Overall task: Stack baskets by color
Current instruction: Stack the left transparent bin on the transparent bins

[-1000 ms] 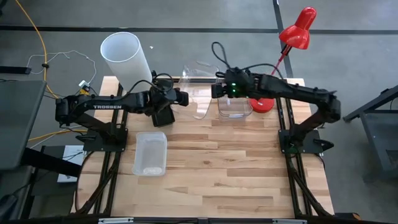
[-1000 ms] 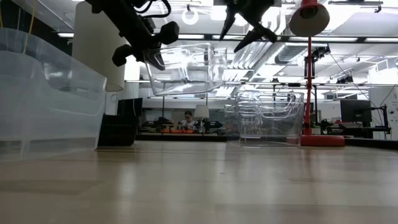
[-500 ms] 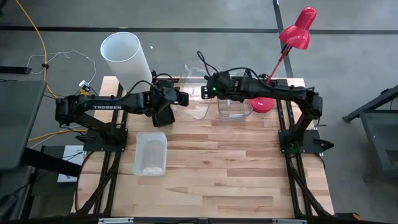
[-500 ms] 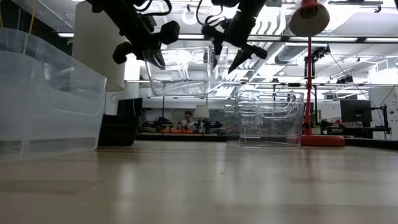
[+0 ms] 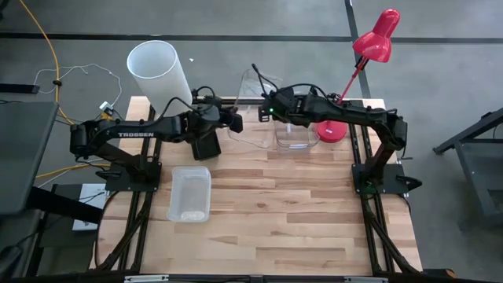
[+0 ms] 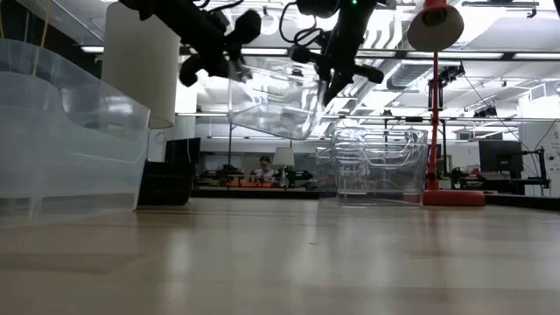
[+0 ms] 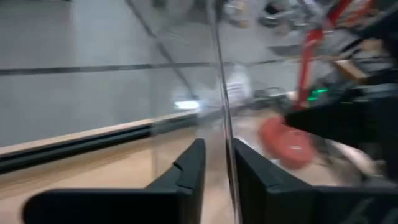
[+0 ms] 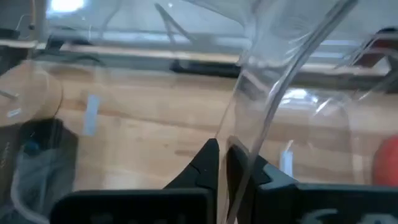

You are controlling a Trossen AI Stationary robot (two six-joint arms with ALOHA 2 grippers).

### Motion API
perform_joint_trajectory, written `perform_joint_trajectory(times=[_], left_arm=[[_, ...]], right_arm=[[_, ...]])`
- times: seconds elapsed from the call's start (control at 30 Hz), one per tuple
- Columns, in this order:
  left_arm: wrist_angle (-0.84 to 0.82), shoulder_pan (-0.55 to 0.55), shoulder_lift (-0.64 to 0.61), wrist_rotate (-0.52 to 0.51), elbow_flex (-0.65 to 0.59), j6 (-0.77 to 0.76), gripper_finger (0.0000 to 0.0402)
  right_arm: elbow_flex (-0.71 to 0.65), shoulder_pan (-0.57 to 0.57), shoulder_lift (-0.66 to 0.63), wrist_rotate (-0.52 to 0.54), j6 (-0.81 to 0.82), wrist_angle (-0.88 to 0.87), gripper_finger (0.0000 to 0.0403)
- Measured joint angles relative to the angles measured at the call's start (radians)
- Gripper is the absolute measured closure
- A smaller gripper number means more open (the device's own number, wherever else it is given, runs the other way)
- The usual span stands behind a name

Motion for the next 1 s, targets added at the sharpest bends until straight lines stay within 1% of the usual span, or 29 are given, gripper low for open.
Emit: perform_joint_trajectory(times=[0.27, 0.4, 0.57, 0.73, 0.83, 0.9, 1.0], left_arm=[[0.155, 0.000, -0.007, 0.209, 0.000, 0.000, 0.0252], [0.190, 0.000, -0.036, 0.248, 0.000, 0.000, 0.0223], [0.198, 0.002, -0.096, 0.256, 0.000, 0.030, 0.0214], [0.280, 0.004, -0.167, 0.264, 0.001, 0.035, 0.0214], [0.335, 0.004, -0.216, 0.298, 0.001, 0.088, 0.0213], [0.364, 0.004, -0.254, 0.324, 0.002, 0.129, 0.0213], [0.393, 0.003, -0.310, 0.335, 0.002, 0.148, 0.0213]], right_arm=[[-0.001, -0.032, -0.007, -0.012, -0.054, -0.005, 0.0401], [-0.001, -0.044, -0.034, -0.024, -0.081, 0.009, 0.0402], [0.000, -0.068, -0.076, -0.041, -0.120, 0.031, 0.0403], [-0.001, -0.087, -0.115, -0.033, -0.182, 0.033, 0.0402], [-0.001, -0.099, -0.162, -0.047, -0.206, 0.055, 0.0402], [-0.001, -0.107, -0.199, -0.051, -0.220, 0.050, 0.0402], [-0.001, -0.116, -0.268, -0.058, -0.247, 0.021, 0.0402]])
